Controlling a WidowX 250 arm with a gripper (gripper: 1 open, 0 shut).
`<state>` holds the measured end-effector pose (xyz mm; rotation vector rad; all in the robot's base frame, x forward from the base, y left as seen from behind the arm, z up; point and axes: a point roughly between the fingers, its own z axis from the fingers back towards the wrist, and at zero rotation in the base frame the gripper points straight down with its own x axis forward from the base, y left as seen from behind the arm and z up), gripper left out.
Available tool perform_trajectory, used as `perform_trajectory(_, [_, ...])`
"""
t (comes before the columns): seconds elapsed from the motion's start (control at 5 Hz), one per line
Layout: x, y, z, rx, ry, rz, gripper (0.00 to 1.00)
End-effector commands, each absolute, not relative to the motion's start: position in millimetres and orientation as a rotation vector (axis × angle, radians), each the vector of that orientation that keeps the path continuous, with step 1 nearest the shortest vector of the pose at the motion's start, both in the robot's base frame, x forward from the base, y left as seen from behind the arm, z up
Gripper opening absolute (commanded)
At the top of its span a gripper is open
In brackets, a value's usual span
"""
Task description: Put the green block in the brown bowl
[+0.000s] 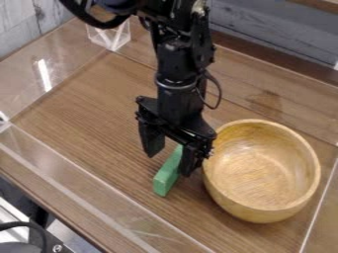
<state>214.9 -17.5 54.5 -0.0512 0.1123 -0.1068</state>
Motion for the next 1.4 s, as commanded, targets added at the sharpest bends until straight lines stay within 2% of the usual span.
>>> perform_trajectory(0.0, [218.4, -22.1, 59.3, -0.064, 0.080, -0.127, 1.00])
perform_trajectory(1.0, [210.3, -26.8, 70.0, -0.107, 0.042, -0.148, 1.00])
perform_trajectory(1.2, [209.9, -28.8, 65.9, -0.105, 0.039, -0.152, 1.00])
